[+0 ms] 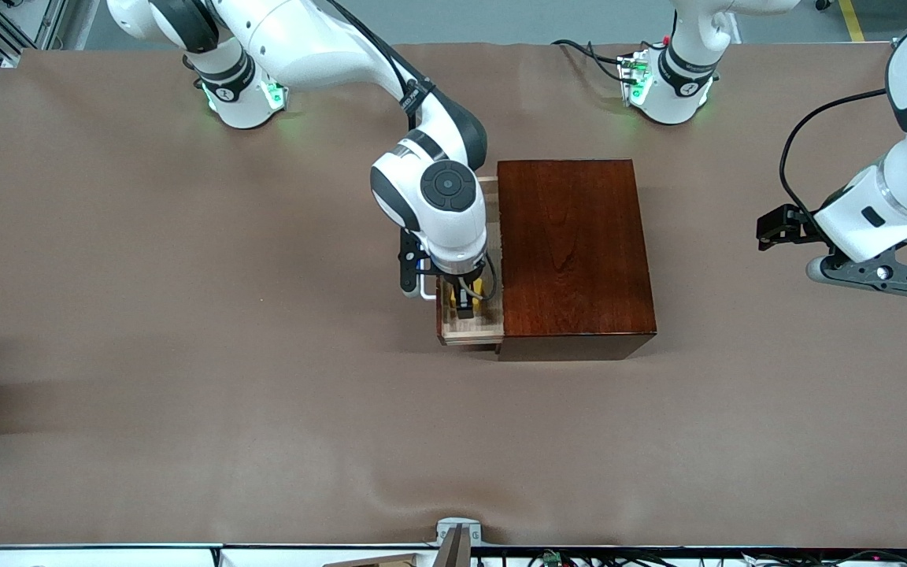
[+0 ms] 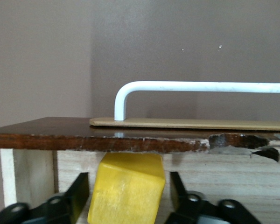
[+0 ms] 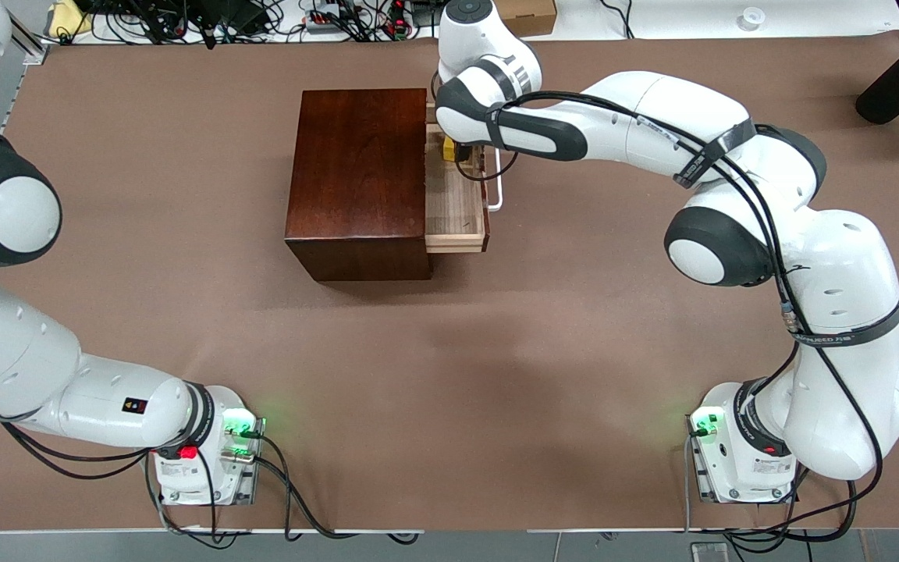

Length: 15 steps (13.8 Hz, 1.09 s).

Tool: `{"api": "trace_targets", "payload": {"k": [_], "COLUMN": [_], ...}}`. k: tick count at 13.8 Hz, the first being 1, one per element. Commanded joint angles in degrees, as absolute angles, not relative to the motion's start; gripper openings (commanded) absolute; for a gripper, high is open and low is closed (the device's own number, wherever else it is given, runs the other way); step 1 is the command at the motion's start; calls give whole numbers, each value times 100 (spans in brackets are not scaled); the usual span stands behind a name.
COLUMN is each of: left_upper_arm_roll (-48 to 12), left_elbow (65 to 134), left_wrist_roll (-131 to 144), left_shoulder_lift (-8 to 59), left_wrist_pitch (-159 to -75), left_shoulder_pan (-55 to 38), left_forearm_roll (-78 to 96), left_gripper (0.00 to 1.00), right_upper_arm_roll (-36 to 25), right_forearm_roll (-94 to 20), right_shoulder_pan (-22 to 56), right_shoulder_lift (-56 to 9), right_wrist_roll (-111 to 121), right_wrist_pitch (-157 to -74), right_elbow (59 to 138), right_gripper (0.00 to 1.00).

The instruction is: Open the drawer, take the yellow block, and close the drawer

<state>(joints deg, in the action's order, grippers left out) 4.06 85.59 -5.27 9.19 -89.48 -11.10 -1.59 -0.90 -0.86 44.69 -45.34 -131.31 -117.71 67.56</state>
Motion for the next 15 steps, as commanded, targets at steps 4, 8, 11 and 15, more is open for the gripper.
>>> {"api": "trace_targets", "payload": {"k": [4,8,11,15], "left_upper_arm_roll": [396,396,387,150], "left_elbow": [8613,8622,8561,8473], "left_wrist_roll": [-598,-537,-195,806], "left_shoulder_lift": [835,800,800,817], "left_wrist_pitch": [-8903,-8903,-8903,-8903], "left_shoulder_pan": [-1125,-1125,-1142,-1257], "left_forearm_roll": [-308,-299,-229,-211], "left_gripper": [100,100,100,100], "right_upper_arm_roll": [-88,-70,-27,-26], "right_forearm_roll": [26,9,-17,-114], "right_shoulder_pan": [4491,4465,4412,4106], "right_shoulder_lift": [-4579,-4316,-3966,-3254], "right_wrist_roll": [-13254,-13219,-13158,-11941], "right_wrist_pitch": [-11681,-10831,-10162,-9590], "right_elbow": [6513,6181,5898,5941], "right_gripper": [9,9,9,3]}}
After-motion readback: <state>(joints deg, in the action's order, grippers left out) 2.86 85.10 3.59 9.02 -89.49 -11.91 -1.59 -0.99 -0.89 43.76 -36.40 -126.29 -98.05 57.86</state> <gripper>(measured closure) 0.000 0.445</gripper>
